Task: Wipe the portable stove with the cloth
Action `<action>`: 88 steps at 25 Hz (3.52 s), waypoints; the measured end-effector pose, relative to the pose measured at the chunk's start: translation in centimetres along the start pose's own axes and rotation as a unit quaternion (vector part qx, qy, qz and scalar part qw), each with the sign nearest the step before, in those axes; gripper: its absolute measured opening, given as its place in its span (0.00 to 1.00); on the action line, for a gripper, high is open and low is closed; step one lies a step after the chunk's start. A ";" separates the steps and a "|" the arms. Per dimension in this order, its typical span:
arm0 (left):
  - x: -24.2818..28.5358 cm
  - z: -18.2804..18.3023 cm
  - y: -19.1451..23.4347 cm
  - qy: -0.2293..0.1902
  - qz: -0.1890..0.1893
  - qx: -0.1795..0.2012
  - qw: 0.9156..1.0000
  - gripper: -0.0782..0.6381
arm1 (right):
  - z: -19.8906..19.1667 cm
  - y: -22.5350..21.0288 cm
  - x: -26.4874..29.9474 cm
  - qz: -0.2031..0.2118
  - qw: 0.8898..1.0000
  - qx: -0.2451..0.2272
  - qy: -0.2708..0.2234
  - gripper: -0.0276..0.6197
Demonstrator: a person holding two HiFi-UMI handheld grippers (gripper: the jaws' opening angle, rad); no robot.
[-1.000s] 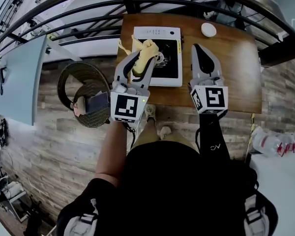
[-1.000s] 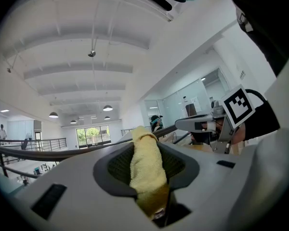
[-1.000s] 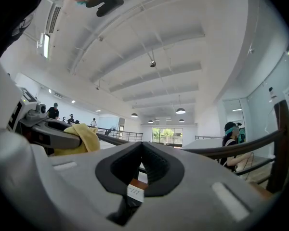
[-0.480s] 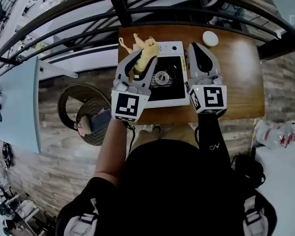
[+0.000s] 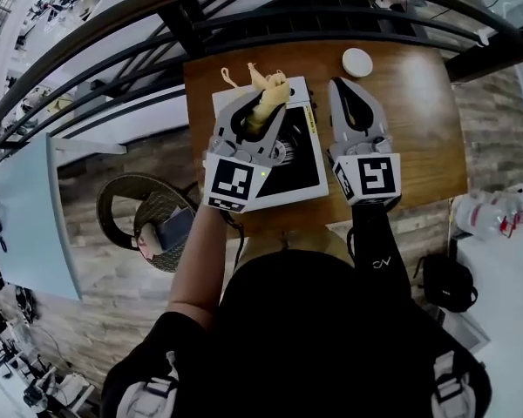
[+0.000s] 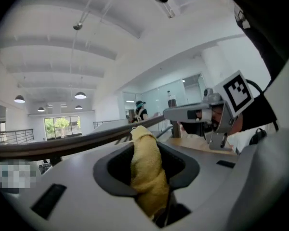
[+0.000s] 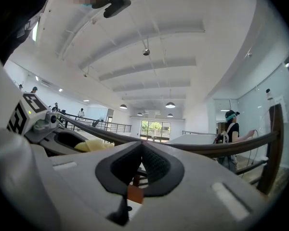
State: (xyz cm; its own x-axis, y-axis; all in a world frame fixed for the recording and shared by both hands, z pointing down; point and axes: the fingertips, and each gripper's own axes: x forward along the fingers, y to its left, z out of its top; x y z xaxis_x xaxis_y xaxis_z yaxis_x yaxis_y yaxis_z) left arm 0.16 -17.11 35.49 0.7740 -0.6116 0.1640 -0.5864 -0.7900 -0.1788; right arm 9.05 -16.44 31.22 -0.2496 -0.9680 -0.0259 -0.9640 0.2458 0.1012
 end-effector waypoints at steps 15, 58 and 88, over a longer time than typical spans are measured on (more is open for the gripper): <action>12.6 -16.5 -3.3 0.220 -0.096 -0.004 0.971 0.29 | -2.9 -4.0 -1.3 -0.049 0.996 -0.034 0.061 0.05; 8.0 -12.2 -8.7 0.210 -0.070 -0.052 0.974 0.29 | -2.6 -5.7 -2.2 -0.041 0.998 0.008 0.036 0.05; -5.1 -11.4 1.4 0.215 0.150 -0.086 0.961 0.29 | -2.1 0.8 2.7 0.095 0.995 0.024 0.012 0.04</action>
State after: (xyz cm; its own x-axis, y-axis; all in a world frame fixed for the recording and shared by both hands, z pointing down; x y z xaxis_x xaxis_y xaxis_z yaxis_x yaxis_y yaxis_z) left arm -7.32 -15.61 45.47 0.4148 -0.7443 0.5234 -0.8276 -0.5477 -0.1230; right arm 7.78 -18.95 33.35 -0.4269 -0.9042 0.0133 -0.9026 0.4270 0.0544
